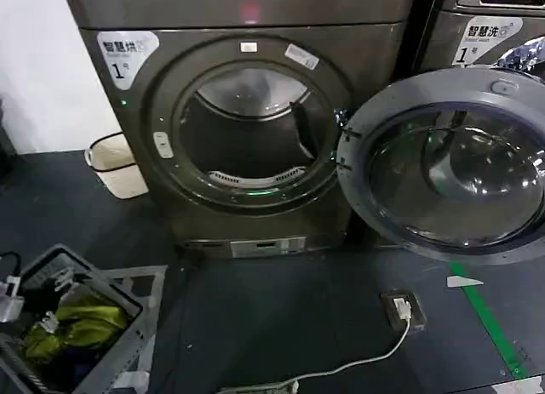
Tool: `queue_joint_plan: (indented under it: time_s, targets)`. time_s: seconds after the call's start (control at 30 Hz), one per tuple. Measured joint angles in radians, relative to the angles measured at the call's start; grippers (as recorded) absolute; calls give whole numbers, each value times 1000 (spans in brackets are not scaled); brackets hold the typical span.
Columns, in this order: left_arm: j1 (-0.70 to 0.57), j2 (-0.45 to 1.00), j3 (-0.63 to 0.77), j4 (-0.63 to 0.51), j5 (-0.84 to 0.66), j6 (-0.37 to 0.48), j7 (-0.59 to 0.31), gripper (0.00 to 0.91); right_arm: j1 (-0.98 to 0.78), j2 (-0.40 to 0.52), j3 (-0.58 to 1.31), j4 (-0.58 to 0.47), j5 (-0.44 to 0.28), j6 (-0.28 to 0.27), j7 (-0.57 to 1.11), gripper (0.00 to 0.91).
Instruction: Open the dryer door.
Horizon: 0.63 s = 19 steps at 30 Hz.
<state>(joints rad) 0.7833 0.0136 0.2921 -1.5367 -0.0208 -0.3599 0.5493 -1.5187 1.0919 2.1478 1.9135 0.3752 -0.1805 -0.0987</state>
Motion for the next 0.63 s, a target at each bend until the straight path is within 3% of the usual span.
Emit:
queue_joint_plan:
  time_s: [0.63]
  targets:
    - [-4,-21,0,27,19,13,56,907,-2,19,-5,20,-3,1,-1,907]
